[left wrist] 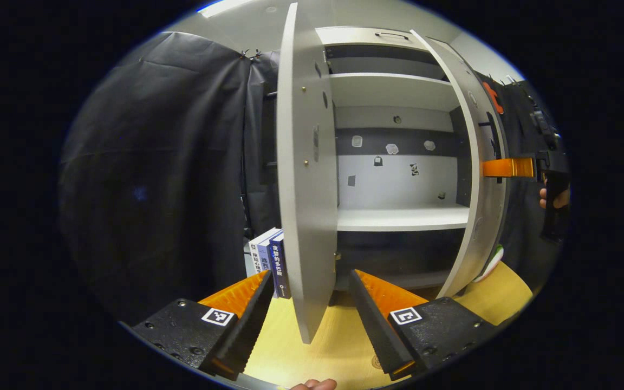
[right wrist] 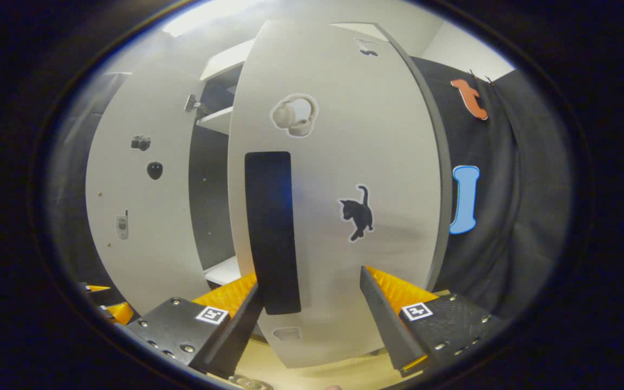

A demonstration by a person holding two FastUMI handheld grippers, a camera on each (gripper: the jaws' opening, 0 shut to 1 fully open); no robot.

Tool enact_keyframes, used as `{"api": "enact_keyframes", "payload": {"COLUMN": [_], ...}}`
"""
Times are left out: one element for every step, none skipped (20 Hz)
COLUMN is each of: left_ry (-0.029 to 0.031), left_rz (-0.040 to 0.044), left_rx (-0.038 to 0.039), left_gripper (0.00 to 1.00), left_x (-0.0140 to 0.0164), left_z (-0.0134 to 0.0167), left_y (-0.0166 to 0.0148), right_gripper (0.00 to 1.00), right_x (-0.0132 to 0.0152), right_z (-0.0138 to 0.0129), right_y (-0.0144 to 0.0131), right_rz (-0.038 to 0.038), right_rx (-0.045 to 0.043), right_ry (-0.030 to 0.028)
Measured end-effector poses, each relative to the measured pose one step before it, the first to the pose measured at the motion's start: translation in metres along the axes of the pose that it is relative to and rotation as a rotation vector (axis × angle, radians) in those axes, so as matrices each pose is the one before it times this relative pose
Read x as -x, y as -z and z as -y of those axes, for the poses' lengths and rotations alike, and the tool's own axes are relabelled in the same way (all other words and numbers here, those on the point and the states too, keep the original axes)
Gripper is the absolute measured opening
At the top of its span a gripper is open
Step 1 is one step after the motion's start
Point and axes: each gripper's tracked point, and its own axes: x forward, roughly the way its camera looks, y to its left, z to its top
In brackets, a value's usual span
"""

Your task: Grasp the bottle in the cabinet with the left hand and place it on the coaster, then close the right door with the right hand and the left door with the left hand.

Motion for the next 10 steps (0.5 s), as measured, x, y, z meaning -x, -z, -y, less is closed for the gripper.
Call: {"api": "enact_keyframes", "payload": {"left_ry": [-0.00717, -0.00531, -0.00434, -0.00383, -0.00329, -0.00419, -0.00516, -0.00482, -0.0041, -0.00355], "left_rz": [0.00127, 0.0039, -0.00019, 0.00282, 0.00287, 0.00467, 0.00564, 0.00581, 0.00337, 0.00185], "left_rx": [0.00083, 0.00266, 0.00214, 0.00201, 0.00178, -0.00028, 0.00069, 0.00103, 0.00225, 0.00286], "left_gripper": [0.89, 0.9, 0.9, 0.89, 0.89, 0.9, 0.9, 0.89, 0.89, 0.89], "left_x": [-0.00109, -0.00031, -0.00124, -0.00109, -0.00034, -0.00192, -0.00147, -0.00208, -0.00011, -0.00166], "left_z": [-0.00531, -0.00568, -0.00394, -0.00429, -0.00393, -0.0047, -0.00393, -0.00303, -0.00135, -0.00533], "left_y": [-0.00009, -0.00125, -0.00137, -0.00035, -0.00132, -0.00215, -0.00256, -0.00191, -0.00102, -0.00198], "right_gripper": [1.0, 0.97, 0.97, 1.0, 1.0, 1.0, 0.97, 1.0, 1.0, 1.0], "right_x": [-0.00564, -0.00438, -0.00511, -0.00402, -0.00576, -0.00561, -0.00667, -0.00528, -0.0052, -0.00475], "right_z": [-0.00247, -0.0015, -0.0026, -0.00388, -0.00251, -0.00111, -0.00159, -0.00086, -0.00095, -0.00135], "right_y": [-0.00144, -0.00146, -0.00086, 0.00161, 0.00021, 0.0014, -0.00144, -0.00133, -0.00086, -0.00053], "right_rz": [0.00576, 0.00484, 0.00008, 0.00236, 0.00165, 0.00178, 0.00161, 0.00328, 0.00326, 0.00424], "right_rx": [0.01346, 0.00921, 0.00312, 0.00164, -0.0016, -0.00129, -0.00056, 0.00143, 0.0021, 0.00075], "right_ry": [0.00794, 0.00662, 0.00513, 0.0016, 0.00239, 0.00396, 0.00491, 0.00578, 0.00527, 0.00631]}}
